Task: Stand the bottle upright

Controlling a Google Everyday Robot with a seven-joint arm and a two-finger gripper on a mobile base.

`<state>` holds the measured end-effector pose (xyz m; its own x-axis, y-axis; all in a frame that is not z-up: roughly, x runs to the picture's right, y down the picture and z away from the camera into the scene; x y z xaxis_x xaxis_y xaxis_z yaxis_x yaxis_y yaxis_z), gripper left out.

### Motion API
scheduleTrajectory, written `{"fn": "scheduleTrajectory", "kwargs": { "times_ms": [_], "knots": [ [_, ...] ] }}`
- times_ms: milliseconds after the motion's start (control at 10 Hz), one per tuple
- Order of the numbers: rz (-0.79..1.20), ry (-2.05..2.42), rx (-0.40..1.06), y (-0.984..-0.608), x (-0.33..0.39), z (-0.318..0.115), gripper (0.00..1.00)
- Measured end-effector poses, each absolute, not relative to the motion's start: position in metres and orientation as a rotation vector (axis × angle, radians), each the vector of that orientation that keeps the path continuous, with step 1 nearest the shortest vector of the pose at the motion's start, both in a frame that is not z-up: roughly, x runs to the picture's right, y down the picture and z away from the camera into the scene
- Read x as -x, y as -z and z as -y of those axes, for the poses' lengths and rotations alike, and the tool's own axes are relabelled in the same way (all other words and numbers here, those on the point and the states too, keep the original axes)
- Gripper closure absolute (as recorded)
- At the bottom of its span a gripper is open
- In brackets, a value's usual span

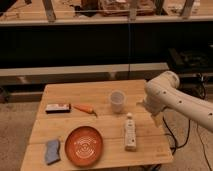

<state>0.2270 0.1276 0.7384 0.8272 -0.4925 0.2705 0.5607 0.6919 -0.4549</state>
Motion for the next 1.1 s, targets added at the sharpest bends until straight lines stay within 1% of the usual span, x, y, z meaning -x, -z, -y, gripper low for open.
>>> {"fn": "scheduleTrajectory", "kwargs": {
  "times_ms": [1100],
  "knots": [
    [0.181,0.723,0.551,-0.775,-0.209,-0.146,0.2]
  ]
}}
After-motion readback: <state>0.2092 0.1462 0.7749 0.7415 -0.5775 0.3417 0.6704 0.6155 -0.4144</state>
